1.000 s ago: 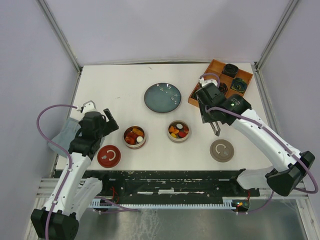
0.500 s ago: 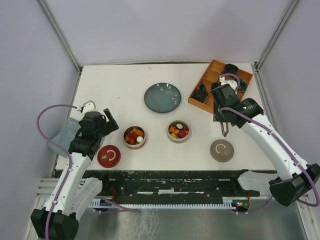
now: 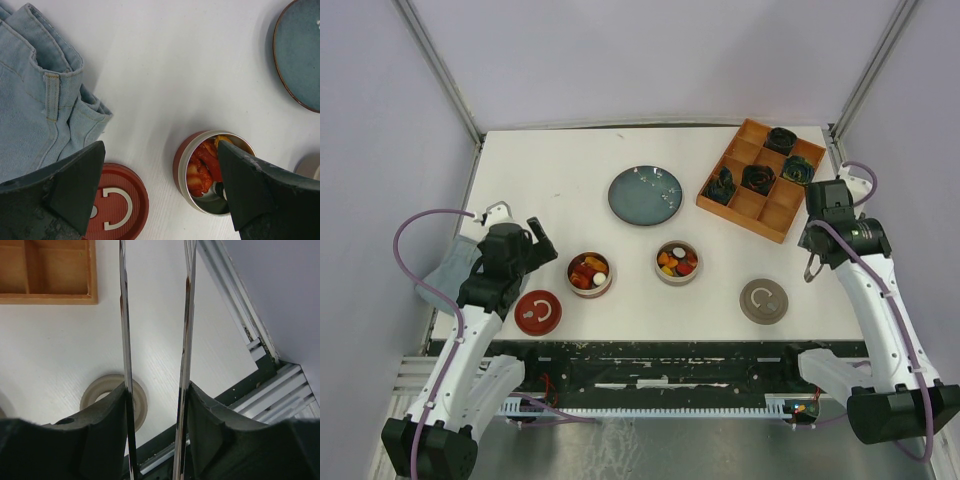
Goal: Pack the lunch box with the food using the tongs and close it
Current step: Place the clamp at the center of the board.
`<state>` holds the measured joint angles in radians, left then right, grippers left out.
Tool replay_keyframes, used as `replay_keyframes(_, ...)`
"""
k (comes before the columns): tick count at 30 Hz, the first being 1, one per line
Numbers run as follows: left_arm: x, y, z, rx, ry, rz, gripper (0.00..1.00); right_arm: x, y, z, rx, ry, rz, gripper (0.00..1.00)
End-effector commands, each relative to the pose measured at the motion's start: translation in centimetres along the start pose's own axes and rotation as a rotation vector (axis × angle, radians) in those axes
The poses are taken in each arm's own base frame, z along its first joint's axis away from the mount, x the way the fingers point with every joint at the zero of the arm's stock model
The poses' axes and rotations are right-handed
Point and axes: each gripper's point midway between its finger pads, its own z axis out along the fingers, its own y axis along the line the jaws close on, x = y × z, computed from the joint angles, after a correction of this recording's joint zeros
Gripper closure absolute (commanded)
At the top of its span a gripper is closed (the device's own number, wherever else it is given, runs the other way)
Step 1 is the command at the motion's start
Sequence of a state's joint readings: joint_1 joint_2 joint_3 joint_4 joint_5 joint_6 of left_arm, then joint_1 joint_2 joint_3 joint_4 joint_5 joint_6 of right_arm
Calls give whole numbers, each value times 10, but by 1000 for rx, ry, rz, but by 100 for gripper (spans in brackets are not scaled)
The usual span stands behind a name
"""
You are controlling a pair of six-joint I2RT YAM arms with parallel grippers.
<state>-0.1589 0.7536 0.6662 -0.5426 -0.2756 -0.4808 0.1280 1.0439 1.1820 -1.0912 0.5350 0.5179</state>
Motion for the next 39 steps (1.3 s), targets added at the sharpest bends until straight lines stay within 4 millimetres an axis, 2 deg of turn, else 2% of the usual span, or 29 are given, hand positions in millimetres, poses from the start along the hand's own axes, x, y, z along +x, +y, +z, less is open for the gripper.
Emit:
replay_keyframes(1, -15, -8, -2, 41, -57, 9, 1, -12, -17, 3, 86, -91, 27, 46)
replay_keyframes(6, -15, -8, -2, 42, -56, 12, 1, -13, -19, 13, 115, -112, 64, 45)
replay_keyframes(15, -15, -8, -3, 42, -60, 10, 1, 4, -11, 50, 13, 42, 197, 45)
replay_keyframes(22, -16, -9, -3, 46, -59, 10, 1, 16, -1, 64, -44, 120, 118, 44)
replay_keyframes(28, -14, -9, -2, 47, -56, 13, 1, 37, 5, 99, 10, 224, 109, 43)
replay_keyframes(33, -15, -8, -3, 45, -58, 11, 1, 31, 18, 128, 11, 235, 115, 43)
replay_keyframes(39, -15, -9, -3, 52, -60, 10, 1, 30, 27, 152, 23, 248, 100, 44)
